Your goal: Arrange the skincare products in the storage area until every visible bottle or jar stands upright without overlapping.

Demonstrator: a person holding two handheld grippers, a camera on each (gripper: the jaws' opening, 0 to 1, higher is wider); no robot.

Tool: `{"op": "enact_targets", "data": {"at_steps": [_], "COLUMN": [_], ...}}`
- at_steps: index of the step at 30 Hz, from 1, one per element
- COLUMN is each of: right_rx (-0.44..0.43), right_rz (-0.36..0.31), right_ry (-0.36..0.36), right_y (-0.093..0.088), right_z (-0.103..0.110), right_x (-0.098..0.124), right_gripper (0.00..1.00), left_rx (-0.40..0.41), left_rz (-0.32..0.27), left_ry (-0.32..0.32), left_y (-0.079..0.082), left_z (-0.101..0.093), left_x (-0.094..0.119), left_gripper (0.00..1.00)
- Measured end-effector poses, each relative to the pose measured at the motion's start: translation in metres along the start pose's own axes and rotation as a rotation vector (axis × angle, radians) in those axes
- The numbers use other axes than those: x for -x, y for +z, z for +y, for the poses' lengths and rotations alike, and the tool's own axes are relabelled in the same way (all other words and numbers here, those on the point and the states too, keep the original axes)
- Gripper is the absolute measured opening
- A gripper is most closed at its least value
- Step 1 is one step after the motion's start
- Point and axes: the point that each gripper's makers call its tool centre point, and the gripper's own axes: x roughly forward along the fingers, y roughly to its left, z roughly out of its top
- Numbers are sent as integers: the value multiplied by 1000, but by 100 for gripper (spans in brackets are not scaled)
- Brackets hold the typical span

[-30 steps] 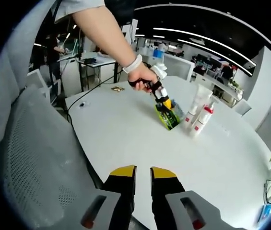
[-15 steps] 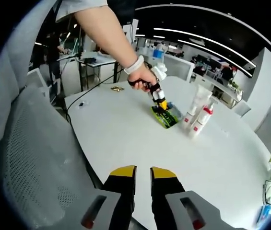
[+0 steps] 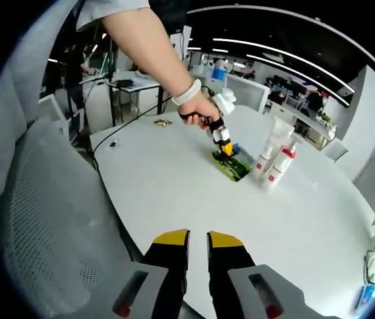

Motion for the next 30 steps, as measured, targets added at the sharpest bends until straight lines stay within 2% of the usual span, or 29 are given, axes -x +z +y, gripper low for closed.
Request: {"op": "enact_targets", "data": {"at_steps": [3, 7, 9, 13, 15, 21, 24, 30], "right_rx": [-1, 2, 3, -1, 2, 7, 15, 23], "right_rz": [0, 2, 3, 0, 0, -3, -7, -22], "right_ry": [1, 6, 6, 5, 7, 6, 6, 5], "right_y": [0, 0, -1, 0, 0, 1, 1, 5], "right_z": [0, 1, 1, 1, 1, 1, 2, 2], "right_x": [0, -1, -1, -1, -1, 0, 0, 1], "right_gripper": [5, 4, 4, 4, 4, 3, 3, 4], "left_rx": [-17, -119, -143, -299, -333, -354, -315, -340], "left_rz": [25, 64, 60, 71, 75, 59, 27, 3], "left_ry": [-9, 21, 25, 52, 62, 61, 5, -9], "left_y": [-3, -10, -9, -8, -7, -2, -1, -2], "left_z": [-2, -1, -3, -1, -1, -4, -10, -11], "left_x": [0, 0, -1, 2, 3, 10, 12, 37], "left_gripper": [7, 8, 9, 16, 19, 20, 24, 29]}}
